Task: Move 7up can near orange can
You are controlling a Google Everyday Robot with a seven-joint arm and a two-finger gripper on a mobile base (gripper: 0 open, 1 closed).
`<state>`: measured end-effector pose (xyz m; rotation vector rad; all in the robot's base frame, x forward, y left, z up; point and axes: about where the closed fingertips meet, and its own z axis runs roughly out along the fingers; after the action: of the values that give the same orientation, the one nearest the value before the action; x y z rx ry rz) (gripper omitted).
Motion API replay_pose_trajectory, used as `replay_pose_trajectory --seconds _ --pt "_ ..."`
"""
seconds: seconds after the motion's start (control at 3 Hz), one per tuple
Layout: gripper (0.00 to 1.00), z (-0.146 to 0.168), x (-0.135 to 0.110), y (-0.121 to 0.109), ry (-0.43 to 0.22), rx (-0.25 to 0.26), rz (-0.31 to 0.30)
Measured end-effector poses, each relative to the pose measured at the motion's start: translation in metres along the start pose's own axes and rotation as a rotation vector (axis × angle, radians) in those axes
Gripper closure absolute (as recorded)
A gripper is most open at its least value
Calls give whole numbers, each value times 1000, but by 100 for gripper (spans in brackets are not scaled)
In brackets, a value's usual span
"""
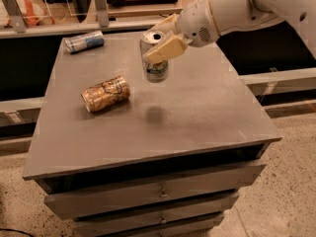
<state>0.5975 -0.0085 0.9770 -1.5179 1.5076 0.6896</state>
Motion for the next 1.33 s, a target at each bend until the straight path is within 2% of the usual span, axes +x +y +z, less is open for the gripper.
replay_pose_trajectory --seconds 0.67,1.33 --pt "100 28 14 5 2 -33 2" --pt "100 50 40 2 21 -48 21"
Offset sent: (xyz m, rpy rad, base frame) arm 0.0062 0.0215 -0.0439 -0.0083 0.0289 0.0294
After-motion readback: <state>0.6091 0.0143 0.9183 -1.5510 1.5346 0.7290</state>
